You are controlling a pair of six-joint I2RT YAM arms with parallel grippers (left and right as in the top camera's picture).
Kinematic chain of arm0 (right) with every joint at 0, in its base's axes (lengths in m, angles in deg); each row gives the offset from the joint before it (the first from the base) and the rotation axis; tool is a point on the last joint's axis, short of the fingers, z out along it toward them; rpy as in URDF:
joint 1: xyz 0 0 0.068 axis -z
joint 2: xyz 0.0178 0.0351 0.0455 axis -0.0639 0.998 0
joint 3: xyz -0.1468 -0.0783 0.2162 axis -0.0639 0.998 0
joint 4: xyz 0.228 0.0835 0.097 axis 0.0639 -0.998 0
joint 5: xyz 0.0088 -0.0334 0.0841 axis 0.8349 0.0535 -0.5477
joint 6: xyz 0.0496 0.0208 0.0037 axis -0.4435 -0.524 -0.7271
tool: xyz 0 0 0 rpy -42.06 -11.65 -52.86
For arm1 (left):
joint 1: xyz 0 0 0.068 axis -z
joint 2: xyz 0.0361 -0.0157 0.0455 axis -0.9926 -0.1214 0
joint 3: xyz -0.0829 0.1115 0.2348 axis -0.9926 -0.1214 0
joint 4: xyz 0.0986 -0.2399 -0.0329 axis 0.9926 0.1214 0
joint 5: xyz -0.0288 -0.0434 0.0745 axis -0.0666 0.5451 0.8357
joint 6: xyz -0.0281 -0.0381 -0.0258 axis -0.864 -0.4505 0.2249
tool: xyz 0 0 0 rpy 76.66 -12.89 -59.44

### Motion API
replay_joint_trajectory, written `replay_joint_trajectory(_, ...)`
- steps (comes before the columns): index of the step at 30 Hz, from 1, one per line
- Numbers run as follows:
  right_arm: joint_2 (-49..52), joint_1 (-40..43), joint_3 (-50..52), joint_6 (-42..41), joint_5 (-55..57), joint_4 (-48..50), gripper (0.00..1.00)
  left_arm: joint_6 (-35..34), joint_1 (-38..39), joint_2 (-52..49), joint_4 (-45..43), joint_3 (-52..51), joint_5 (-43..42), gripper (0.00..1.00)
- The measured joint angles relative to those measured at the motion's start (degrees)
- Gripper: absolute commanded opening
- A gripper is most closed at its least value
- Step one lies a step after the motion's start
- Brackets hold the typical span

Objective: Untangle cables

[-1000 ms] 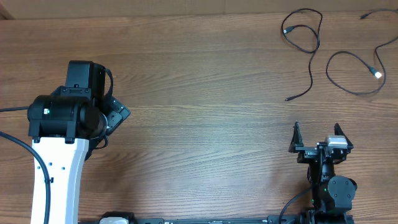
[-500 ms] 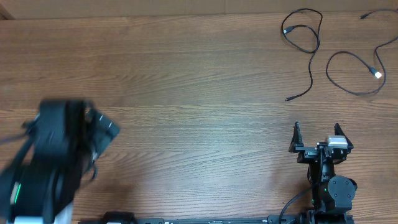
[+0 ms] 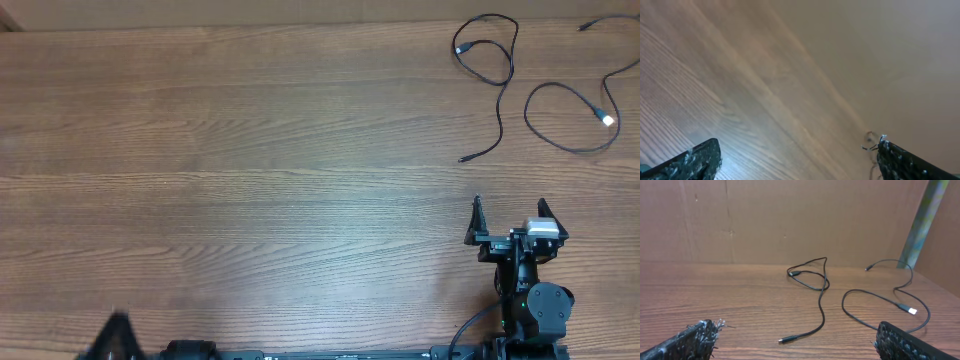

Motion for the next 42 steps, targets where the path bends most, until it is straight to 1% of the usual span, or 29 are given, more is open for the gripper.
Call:
replay_joint_trajectory(5,0.00,0.00,0.00,-0.02,0.00,-0.02,1.00,-0.02,-0.13,8.13,1.88,0.17,0.09,0.99)
replay_joint_trajectory(9,0.00,0.02,0.00,0.00,0.00,-0.02,1.00,0.02,-2.03,11.80,6.60,0.33,0.28,1.00)
replay_joint_trajectory(11,0.00,0.04,0.00,0.00,0.00,-0.02,1.00,0.02,-3.54,13.09,6.99,0.33,0.28,1.00)
replay_joint_trajectory(15,0.00,0.04,0.00,0.00,0.00,-0.02,1.00,0.02,-4.96,13.68,7.02,0.33,0.26,0.99)
replay_joint_trajectory(23,0.00,0.04,0.00,-0.04,-0.02,0.00,1.00,0.02,-5.09,13.94,6.97,0.31,0.26,0.99)
replay_joint_trajectory(32,0.00,0.04,0.00,-0.02,0.02,-0.02,1.00,0.02,-5.11,21.20,7.19,0.83,0.28,1.00)
replay_joint_trajectory(42,0.00,0.04,0.00,0.02,0.00,-0.02,1.00,0.02,-5.16,21.57,7.15,1.33,0.28,0.99)
